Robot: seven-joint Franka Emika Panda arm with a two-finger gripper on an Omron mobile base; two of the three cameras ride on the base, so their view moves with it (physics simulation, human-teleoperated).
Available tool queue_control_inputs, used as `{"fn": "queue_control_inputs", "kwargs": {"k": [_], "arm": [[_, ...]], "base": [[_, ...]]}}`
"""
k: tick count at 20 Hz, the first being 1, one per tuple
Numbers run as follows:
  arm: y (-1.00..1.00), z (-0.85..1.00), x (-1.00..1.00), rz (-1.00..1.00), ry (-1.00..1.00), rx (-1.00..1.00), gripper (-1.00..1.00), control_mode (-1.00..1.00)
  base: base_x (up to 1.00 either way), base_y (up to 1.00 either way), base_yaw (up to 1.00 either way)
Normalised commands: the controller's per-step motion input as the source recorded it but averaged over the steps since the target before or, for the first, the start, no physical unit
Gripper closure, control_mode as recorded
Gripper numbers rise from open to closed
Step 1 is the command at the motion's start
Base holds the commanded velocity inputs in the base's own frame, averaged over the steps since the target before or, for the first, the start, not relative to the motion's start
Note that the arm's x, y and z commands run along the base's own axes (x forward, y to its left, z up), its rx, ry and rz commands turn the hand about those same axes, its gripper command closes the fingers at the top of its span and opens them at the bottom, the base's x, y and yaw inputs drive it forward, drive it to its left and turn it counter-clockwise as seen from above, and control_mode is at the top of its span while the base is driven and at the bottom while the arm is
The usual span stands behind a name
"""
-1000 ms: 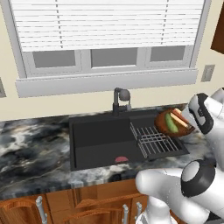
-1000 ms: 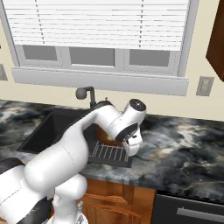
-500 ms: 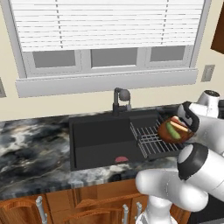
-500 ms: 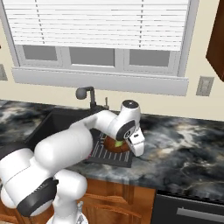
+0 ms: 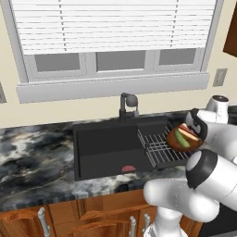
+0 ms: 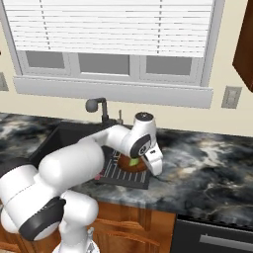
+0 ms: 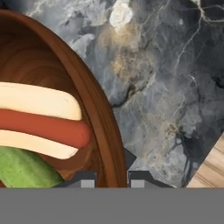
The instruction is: Dump the cucumber and hot dog from the bowl so the bowl can be washed. Place the bowl in the sink after clearing the leftovers.
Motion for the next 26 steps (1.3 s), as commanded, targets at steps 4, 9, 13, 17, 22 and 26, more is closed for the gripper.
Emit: {"fn": "queue_control_inputs", "kwargs": {"k": [4,9,13,17,22,26], "arm": [[0.00,-0.03,0.27,0.00,0.00,-0.17,1.00,-1.00],[0.00,-0.21,0.21,0.00,0.00,-0.25,1.00,-1.00],[0.00,-0.15,0.23,0.00,0.01,-0.23,1.00,-1.00],[0.00,0.00,0.03,0.00,0.02,-0.05,1.00,-1.00],[-0.05,0.00,0.01,0.00,-0.02,-0.12,1.00,-1.00],[-0.10,0.01,0.02,0.00,-0.18,-0.20,1.00,-1.00]], "base": [[0.00,0.00,0.00],[0.00,0.00,0.00],[0.00,0.00,0.00],[0.00,0.00,0.00],[0.00,0.00,0.00],[0.00,0.00,0.00]]}}
